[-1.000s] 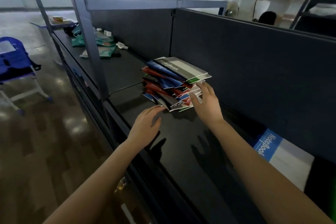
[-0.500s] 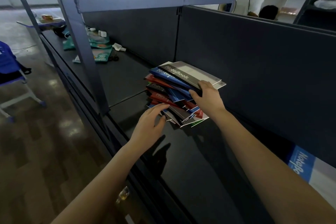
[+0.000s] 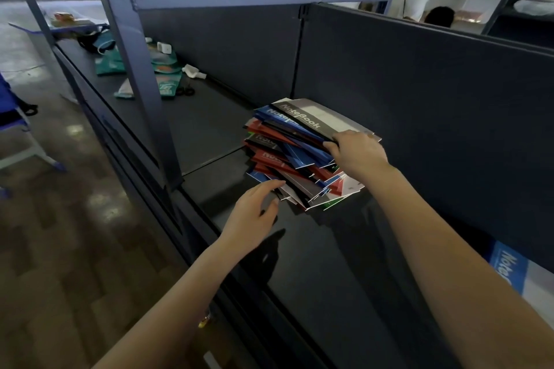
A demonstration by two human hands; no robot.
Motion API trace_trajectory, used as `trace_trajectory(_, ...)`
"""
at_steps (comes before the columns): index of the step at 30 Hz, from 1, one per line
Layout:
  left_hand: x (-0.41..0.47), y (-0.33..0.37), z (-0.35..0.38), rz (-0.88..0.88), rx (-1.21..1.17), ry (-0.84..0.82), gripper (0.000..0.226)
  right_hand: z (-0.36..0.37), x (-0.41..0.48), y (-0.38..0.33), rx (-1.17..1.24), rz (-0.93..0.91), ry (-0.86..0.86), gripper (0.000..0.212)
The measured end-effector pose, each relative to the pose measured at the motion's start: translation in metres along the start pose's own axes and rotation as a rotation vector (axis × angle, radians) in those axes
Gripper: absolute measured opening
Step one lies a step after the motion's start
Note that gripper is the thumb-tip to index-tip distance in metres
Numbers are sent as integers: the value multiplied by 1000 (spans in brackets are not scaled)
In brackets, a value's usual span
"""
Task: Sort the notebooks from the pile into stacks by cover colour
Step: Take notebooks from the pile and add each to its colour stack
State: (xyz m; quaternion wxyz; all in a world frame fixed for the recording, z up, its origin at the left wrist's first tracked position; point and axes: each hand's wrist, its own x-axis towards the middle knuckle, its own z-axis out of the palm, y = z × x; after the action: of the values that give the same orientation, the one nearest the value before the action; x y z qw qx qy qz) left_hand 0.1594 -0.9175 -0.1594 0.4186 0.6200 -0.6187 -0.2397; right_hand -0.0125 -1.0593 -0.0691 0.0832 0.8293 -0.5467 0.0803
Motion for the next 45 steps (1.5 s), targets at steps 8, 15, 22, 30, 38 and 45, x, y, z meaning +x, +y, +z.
trace_trajectory(8,-17,4,-18,8,-43,52,41,4,-14,-4,-56,46,149,40)
trace_trajectory(15,-29,30,-21,-66,-328,201,61,20,-60,-3,98,12,453,38)
trace_trajectory(22,-33,71,-1,-83,-709,169,90,31,-137,-29,228,-288,744,33)
trace_trajectory(30,-52,84,30,-109,-471,235,80,43,-198,-35,254,-392,702,24)
trace_trajectory(38,-67,103,50,-36,-566,138,83,23,-236,11,447,-128,323,50)
trace_trajectory(45,-85,128,86,39,-638,-50,81,0,-261,55,806,485,94,81)
